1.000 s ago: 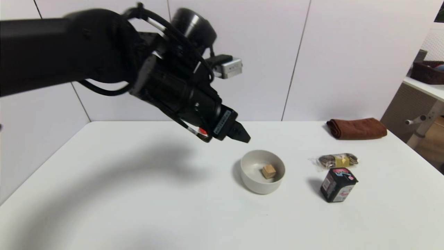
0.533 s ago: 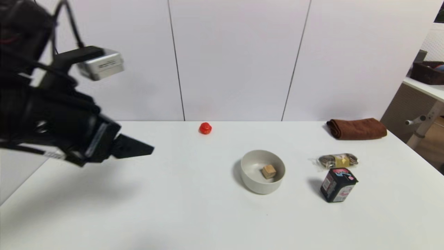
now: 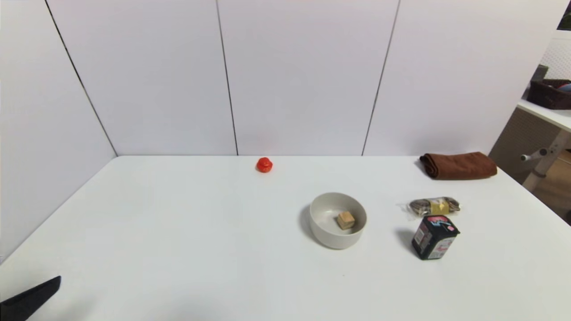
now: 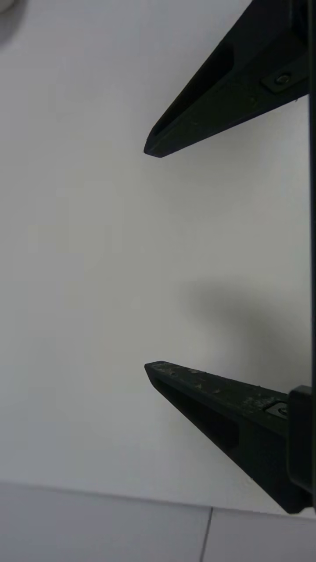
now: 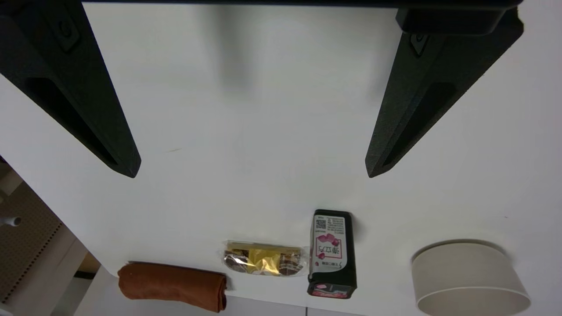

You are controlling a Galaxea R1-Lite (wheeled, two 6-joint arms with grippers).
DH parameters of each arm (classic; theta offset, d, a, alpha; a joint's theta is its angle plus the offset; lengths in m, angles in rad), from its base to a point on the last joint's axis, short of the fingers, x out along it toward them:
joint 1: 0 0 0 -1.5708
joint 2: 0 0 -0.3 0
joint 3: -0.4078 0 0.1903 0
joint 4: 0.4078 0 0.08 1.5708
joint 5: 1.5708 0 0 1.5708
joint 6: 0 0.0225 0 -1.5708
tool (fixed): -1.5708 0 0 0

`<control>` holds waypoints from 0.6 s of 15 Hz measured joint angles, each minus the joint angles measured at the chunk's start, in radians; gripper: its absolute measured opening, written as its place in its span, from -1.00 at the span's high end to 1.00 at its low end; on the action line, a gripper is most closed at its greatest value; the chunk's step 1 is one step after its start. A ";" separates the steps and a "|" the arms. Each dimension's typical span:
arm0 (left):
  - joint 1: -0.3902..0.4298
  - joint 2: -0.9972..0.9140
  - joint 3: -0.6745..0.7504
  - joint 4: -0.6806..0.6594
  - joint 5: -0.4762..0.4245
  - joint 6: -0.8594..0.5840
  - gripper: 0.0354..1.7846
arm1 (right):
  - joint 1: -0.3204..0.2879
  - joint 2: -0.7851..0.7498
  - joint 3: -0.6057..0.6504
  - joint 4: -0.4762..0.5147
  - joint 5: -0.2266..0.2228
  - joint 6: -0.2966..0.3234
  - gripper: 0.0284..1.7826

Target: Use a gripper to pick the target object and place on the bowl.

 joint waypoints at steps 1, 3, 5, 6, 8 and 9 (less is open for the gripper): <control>0.051 -0.067 0.051 -0.058 -0.003 0.016 -0.88 | 0.000 0.000 0.000 0.000 0.000 0.000 -0.99; 0.133 -0.188 0.123 -0.127 -0.023 0.046 -0.89 | 0.000 0.000 0.000 0.000 0.000 0.000 -0.99; 0.178 -0.290 0.166 -0.150 -0.035 0.067 -0.89 | 0.000 0.000 0.000 0.000 0.000 0.000 -0.99; 0.188 -0.328 0.196 -0.163 -0.037 0.090 -0.89 | 0.000 0.000 0.000 0.000 0.000 0.000 -0.99; 0.189 -0.373 0.256 -0.216 -0.039 0.168 -0.89 | 0.000 0.000 0.000 0.000 0.000 0.000 -0.99; 0.162 -0.387 0.273 -0.228 -0.038 0.175 -0.89 | 0.000 0.000 0.000 0.000 0.000 0.000 -0.99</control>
